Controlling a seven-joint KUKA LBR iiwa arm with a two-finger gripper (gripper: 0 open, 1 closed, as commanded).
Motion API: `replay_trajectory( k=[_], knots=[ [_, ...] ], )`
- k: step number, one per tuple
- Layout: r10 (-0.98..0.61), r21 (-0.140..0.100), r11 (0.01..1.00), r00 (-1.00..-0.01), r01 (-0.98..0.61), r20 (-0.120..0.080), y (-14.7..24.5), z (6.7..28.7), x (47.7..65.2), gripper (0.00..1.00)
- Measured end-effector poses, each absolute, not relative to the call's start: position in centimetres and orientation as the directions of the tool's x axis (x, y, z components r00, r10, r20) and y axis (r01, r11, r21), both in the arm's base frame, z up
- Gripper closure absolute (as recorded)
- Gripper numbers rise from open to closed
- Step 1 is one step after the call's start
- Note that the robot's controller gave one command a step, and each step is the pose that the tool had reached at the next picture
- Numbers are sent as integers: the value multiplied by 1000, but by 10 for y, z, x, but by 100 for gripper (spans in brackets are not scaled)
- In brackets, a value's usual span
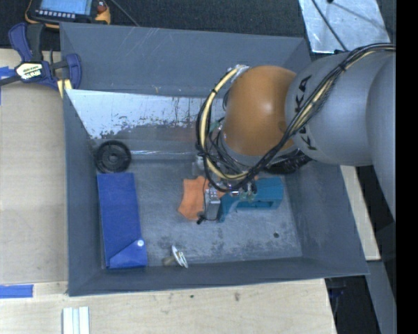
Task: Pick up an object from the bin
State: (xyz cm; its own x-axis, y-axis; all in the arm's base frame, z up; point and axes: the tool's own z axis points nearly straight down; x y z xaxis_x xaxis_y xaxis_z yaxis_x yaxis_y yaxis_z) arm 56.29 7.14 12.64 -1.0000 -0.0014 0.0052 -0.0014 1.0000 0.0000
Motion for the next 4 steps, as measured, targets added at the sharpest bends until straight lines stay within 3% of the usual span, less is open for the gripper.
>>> replay_trajectory(
  k=[1,2,3,4],
  knots=[
    [1,0,1000,-1000,1,-3,71,131,565,0],
    [-70,0,998,-998,-70,-5,46,88,581,0],
    [-79,0,997,-997,-79,-2,37,70,592,0],
    [-160,1,987,-987,-160,-4,40,71,592,0]
  ],
)
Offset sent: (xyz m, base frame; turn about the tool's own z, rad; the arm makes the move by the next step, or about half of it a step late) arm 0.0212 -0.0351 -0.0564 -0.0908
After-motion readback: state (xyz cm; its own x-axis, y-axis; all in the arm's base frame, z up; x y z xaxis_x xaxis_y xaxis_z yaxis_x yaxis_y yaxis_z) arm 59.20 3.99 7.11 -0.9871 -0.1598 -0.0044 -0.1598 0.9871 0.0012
